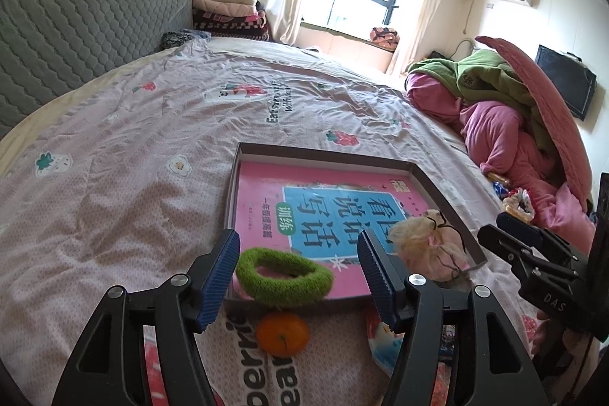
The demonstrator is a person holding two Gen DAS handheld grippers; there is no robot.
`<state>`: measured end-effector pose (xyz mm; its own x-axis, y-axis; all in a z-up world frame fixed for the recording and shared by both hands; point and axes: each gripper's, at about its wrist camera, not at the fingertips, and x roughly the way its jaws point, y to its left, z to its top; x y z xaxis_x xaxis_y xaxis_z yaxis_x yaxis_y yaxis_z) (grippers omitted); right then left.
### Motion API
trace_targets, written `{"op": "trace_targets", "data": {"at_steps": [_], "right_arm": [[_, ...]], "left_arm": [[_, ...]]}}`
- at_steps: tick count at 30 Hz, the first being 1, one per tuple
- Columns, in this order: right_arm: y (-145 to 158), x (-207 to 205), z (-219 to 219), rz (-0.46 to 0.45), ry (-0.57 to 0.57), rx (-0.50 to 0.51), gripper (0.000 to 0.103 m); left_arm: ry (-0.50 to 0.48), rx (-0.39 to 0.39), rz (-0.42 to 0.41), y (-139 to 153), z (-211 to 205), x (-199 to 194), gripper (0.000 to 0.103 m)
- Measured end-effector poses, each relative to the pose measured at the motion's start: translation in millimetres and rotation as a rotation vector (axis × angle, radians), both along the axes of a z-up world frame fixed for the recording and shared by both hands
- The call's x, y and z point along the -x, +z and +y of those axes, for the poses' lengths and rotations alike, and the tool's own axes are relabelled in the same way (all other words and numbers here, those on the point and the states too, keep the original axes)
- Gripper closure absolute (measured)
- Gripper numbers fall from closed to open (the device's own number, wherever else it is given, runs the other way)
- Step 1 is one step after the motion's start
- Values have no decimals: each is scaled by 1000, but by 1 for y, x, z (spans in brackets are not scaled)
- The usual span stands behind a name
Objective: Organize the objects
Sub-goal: 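Withdraw both grippers from the tray back toward the remaining objects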
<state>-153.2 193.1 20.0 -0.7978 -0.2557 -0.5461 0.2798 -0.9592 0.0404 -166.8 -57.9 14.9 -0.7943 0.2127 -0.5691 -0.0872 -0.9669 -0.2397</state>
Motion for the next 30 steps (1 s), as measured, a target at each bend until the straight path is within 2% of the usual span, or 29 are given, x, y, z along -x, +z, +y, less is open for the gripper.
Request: {"op": "trace_targets", "data": {"at_steps": [14, 30], "right_arm": [[5, -15, 5, 12, 0, 13, 46], [-6, -52, 6, -18, 8, -3, 46]], "left_arm": [[-35, -9, -33, -10, 20, -35, 37], [-112, 21, -38, -12, 47, -81, 37]]}}
